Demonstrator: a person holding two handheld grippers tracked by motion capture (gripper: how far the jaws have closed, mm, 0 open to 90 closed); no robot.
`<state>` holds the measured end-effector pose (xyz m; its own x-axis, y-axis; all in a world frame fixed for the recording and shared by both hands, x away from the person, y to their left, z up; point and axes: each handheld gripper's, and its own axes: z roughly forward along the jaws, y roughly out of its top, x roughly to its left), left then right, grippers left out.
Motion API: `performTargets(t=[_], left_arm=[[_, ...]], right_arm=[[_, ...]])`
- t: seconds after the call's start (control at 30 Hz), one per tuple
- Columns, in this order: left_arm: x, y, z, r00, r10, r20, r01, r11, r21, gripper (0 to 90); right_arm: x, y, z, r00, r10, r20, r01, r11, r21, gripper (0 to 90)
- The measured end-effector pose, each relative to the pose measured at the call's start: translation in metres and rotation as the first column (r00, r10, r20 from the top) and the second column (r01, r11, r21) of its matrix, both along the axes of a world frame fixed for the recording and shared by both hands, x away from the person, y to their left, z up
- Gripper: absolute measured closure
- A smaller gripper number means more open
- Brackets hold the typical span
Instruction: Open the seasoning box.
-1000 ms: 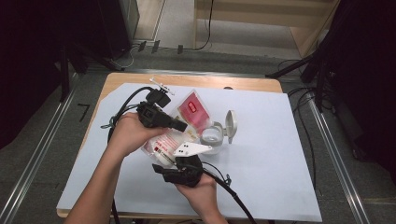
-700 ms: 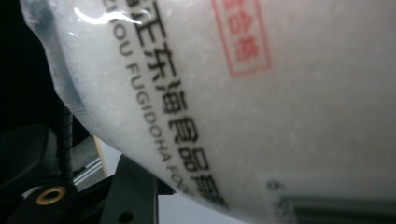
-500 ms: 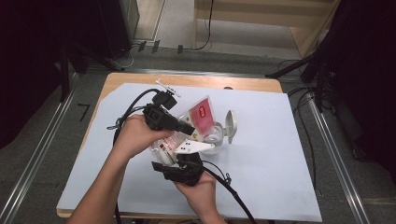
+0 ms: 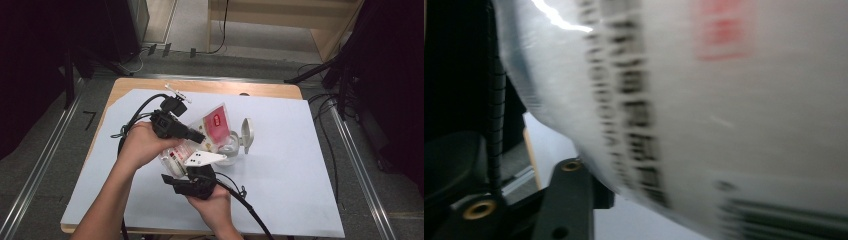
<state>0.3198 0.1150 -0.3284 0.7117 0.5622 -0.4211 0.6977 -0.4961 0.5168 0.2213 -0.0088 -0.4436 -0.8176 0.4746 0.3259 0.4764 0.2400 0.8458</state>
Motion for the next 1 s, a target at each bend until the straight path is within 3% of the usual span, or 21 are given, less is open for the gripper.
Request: performTargets(t=[0.13, 0.2, 0.3, 0.4, 0.47, 0.6, 0.8, 0.97, 1.0], left_arm=[[0.0, 0.002, 0.003, 0.9997, 0.0, 0.024, 0.001, 0.9992, -0.04, 77.0], [0.0, 0.003, 0.003, 0.9994, 0.008, 0.033, -0.007, 0.9987, -0.05, 75.2], [-0.001, 0.003, 0.004, 0.9986, 0.006, 0.053, -0.004, 0.999, -0.044, 73.0], [-0.001, 0.003, 0.004, 0.9977, 0.003, 0.068, 0.0, 0.9987, -0.051, 71.9], [-0.003, 0.002, 0.005, 0.9942, -0.015, 0.106, 0.021, 0.9982, -0.056, 72.4], [-0.003, 0.001, 0.005, 0.9922, -0.007, 0.124, 0.016, 0.9974, -0.071, 70.3], [-0.001, 0.003, 0.003, 0.991, 0.024, 0.132, -0.012, 0.9954, -0.095, 72.9], [0.0, 0.005, 0.005, 0.9917, 0.055, 0.116, -0.042, 0.9931, -0.11, 76.5], [0.0, 0.005, 0.006, 0.9917, 0.07, 0.108, -0.058, 0.9921, -0.111, 76.7]], right_arm=[[0.002, -0.002, 0.003, 0.9999, 0.001, -0.012, 0.0, 0.9991, 0.043, 60.5], [0.002, -0.002, 0.004, 0.9998, -0.008, -0.017, 0.008, 0.9992, 0.039, 60.8], [0.004, -0.002, 0.004, 0.9988, -0.016, -0.046, 0.019, 0.9979, 0.061, 60.9], [0.005, -0.003, 0.005, 0.9985, -0.017, -0.053, 0.021, 0.9972, 0.072, 60.9], [0.006, -0.004, 0.006, 0.9982, -0.022, -0.056, 0.027, 0.9963, 0.081, 61.1], [0.009, -0.006, 0.007, 0.9977, -0.024, -0.063, 0.03, 0.9952, 0.093, 61.2], [0.009, -0.004, 0.009, 0.9977, -0.017, -0.065, 0.023, 0.996, 0.086, 61.5], [0.011, -0.003, 0.012, 0.9988, -0.018, -0.046, 0.021, 0.9972, 0.072, 60.0], [0.009, -0.001, 0.014, 0.9995, -0.024, -0.021, 0.025, 0.9985, 0.05, 57.7]])
